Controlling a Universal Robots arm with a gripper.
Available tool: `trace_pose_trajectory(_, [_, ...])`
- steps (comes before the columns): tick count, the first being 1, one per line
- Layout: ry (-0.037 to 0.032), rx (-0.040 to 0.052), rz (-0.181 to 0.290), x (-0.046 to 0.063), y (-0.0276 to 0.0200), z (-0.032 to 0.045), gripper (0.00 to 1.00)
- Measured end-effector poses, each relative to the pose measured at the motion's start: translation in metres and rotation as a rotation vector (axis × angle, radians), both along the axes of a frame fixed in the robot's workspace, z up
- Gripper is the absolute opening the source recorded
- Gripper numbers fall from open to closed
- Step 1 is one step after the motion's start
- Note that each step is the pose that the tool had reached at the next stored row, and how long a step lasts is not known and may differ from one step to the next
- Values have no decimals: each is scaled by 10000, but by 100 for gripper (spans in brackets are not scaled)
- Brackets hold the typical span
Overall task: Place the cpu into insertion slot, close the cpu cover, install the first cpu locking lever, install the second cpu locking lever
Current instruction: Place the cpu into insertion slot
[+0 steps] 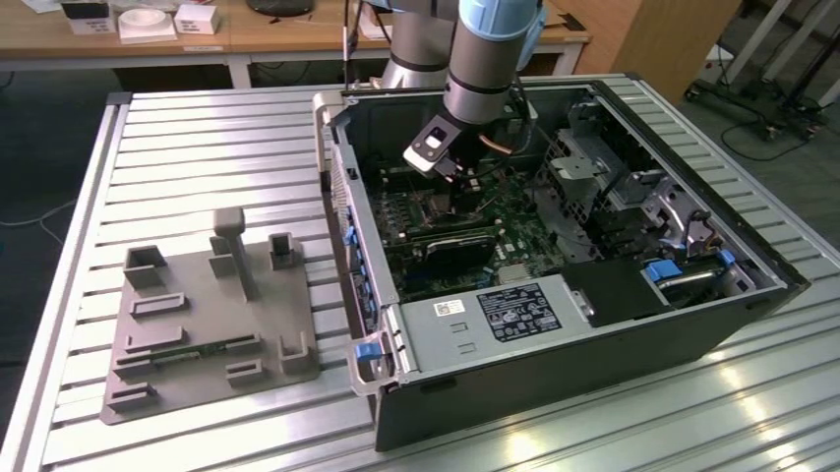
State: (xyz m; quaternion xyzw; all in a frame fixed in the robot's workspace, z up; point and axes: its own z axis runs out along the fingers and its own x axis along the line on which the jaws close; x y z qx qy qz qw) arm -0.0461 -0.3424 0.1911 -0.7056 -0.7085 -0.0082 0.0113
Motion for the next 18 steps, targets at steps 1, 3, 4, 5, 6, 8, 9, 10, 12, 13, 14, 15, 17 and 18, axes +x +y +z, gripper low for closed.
trace_pose_trajectory(1, [1,0,0,0,0,0,61])
trace_pose_trajectory(3, [1,0,0,0,0,5,61])
trace_pose_trajectory(4, [1,0,0,0,0,10,61])
trace_pose_trajectory(5, [1,0,0,0,0,17,61])
trace_pose_trajectory(6, [0,0,-1,0,0,28,61])
trace_pose_trajectory(8, [2,0,-1,0,0,50,61])
trace_pose_trajectory(9, [3,1,-1,0,0,63,61])
trace_pose_trajectory(10, [5,0,-1,0,0,77,61])
trace_pose_trajectory(12, [12,0,0,0,0,110,61])
trace_pose_trajectory(13, [17,1,0,1,0,129,61])
trace_pose_trajectory(14, [22,1,-1,0,0,151,61])
trace_pose_trajectory(15, [28,0,-1,1,0,172,61])
trace_pose_trajectory(17, [44,1,0,1,0,218,60])
trace_pose_trajectory(18, [55,-1,1,2,0,242,60])
